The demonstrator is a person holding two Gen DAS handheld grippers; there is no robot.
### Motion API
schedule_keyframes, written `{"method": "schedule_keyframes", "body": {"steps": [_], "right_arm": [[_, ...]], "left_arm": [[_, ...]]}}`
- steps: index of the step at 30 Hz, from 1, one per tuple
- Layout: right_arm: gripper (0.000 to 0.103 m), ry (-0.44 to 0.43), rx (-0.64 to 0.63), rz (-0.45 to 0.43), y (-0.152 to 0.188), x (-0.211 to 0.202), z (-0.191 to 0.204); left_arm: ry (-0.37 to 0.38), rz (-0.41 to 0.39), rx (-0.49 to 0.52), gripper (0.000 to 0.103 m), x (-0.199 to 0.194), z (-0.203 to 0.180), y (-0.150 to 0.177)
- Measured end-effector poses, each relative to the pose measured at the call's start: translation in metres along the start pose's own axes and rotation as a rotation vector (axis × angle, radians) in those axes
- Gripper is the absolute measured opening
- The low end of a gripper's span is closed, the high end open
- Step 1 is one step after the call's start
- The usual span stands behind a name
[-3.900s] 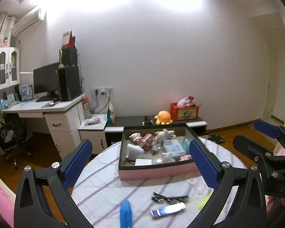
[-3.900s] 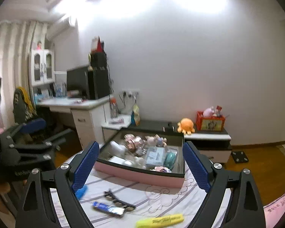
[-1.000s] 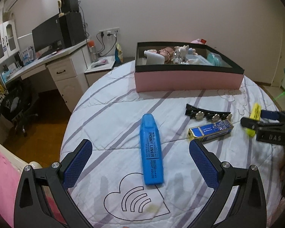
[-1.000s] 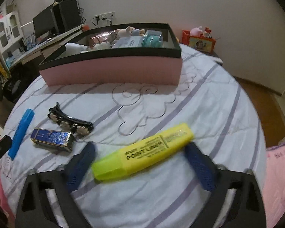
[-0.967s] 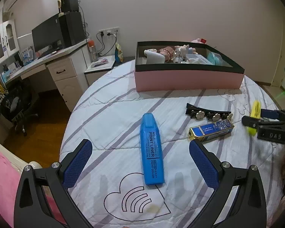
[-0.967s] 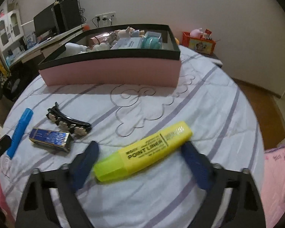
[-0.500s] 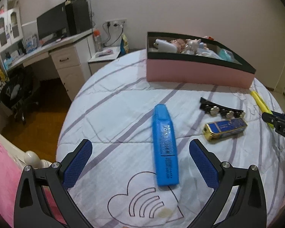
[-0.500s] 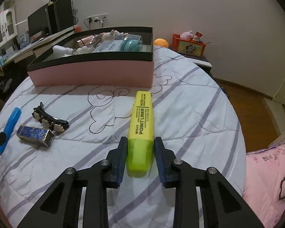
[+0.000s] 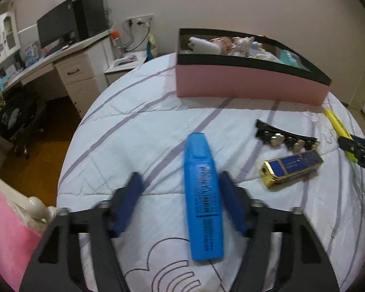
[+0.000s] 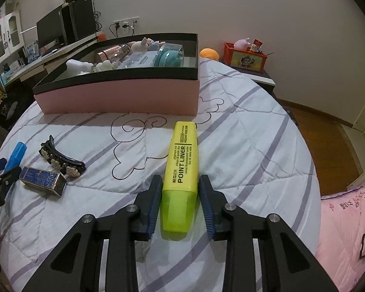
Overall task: Organize rigid objects
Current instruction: 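Grasp the blue highlighter with the left gripper while the right gripper grasps the yellow highlighter, then carry both highlighters over the pink box and lower them inside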
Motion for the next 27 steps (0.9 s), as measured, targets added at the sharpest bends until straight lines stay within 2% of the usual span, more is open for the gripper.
{"method": "schedule_keyframes", "body": {"steps": [1,7,10,11,12,13,16,18,22,26,27], "right_arm": [[0.032,0.003,-0.006,-0.001,0.0,0.0,0.001],[0.032,-0.009,-0.013,0.006,-0.007,0.006,0.0],[0.033,-0.043,0.014,0.004,-0.008,0.008,-0.004],[0.034,-0.055,0.023,0.004,-0.008,0.008,-0.005],[0.034,-0.067,0.031,0.001,-0.008,0.008,-0.006],[0.033,-0.073,0.034,-0.001,-0.008,0.008,-0.007],[0.027,-0.076,0.031,-0.015,-0.007,0.005,-0.006],[0.027,-0.088,0.027,-0.028,-0.007,0.002,-0.005],[0.027,-0.126,0.027,-0.096,-0.007,-0.017,0.001],[0.027,-0.154,0.012,-0.166,-0.009,-0.041,0.014],[0.027,-0.167,0.005,-0.209,-0.012,-0.054,0.02]], "left_arm": [[0.017,0.0,-0.005,0.043,-0.001,-0.001,0.0],[0.021,0.002,0.004,0.044,0.002,-0.003,-0.002],[0.013,-0.012,0.017,0.043,0.002,-0.005,-0.002],[0.012,-0.019,0.02,0.039,0.001,-0.006,-0.001],[0.017,-0.027,0.028,0.029,-0.001,-0.008,-0.001],[0.02,-0.031,0.033,0.027,-0.001,-0.01,-0.002],[0.003,-0.036,0.041,0.027,-0.003,-0.012,-0.003],[0.042,-0.034,0.019,0.027,-0.006,-0.012,-0.004],[0.079,-0.07,0.009,0.027,-0.02,-0.017,-0.008],[0.1,-0.15,-0.003,0.027,-0.045,-0.026,-0.019],[0.107,-0.17,0.0,0.027,-0.054,-0.03,-0.023]]}}
Point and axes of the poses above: each gripper's, at about its wrist camera, not at the fingertips, and x roughly the way its jaws point, z to its left, y to its underside, the point moved 5 cm from there along x, roughly the way its jaws point, and after that the axes turned 4 degrees about -y, right-handed, at the moved point
